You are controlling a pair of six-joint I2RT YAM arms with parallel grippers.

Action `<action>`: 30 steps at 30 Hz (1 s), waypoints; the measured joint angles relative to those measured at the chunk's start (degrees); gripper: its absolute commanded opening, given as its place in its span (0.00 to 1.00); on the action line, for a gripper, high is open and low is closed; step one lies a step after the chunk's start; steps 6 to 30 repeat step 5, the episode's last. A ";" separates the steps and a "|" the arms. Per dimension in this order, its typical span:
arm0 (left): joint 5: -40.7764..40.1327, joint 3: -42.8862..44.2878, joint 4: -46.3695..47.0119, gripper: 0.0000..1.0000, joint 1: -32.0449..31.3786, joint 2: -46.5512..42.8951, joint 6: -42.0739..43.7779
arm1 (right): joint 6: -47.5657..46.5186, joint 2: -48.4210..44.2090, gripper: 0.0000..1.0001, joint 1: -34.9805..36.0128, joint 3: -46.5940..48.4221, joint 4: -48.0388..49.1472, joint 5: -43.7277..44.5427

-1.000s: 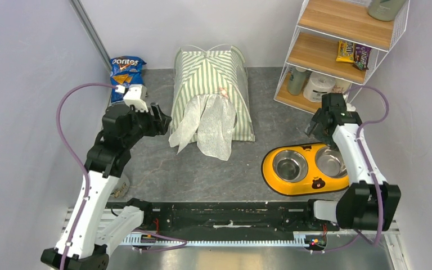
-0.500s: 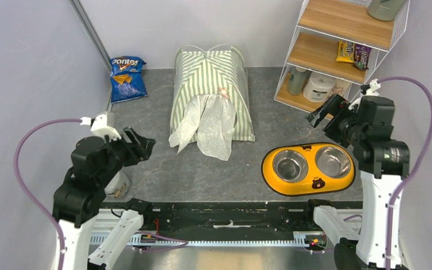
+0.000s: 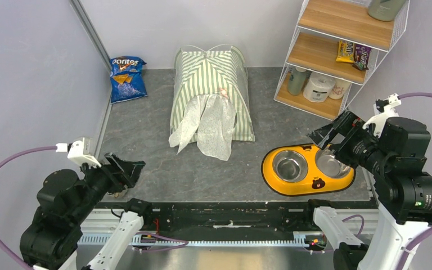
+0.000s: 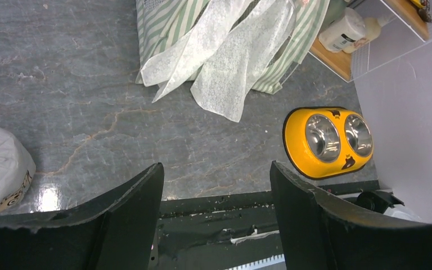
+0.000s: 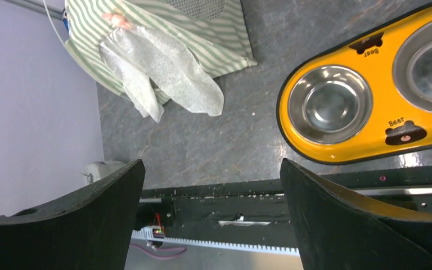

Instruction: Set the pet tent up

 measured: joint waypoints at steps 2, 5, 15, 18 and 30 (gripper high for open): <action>-0.02 0.42 -0.81 0.77 0.00 -0.46 0.00 | 0.46 -0.07 0.97 0.00 0.00 -0.72 -1.18; -0.02 1.01 -1.64 0.80 0.00 -0.57 0.00 | 0.83 -0.07 0.97 0.00 0.00 -1.29 -2.34; -0.02 1.01 -1.64 0.80 0.00 -0.57 0.00 | 0.83 -0.07 0.97 0.00 0.00 -1.29 -2.34; -0.02 1.01 -1.64 0.80 0.00 -0.57 0.00 | 0.83 -0.07 0.97 0.00 0.00 -1.29 -2.34; -0.02 1.01 -1.64 0.80 0.00 -0.57 0.00 | 0.83 -0.07 0.97 0.00 0.00 -1.29 -2.34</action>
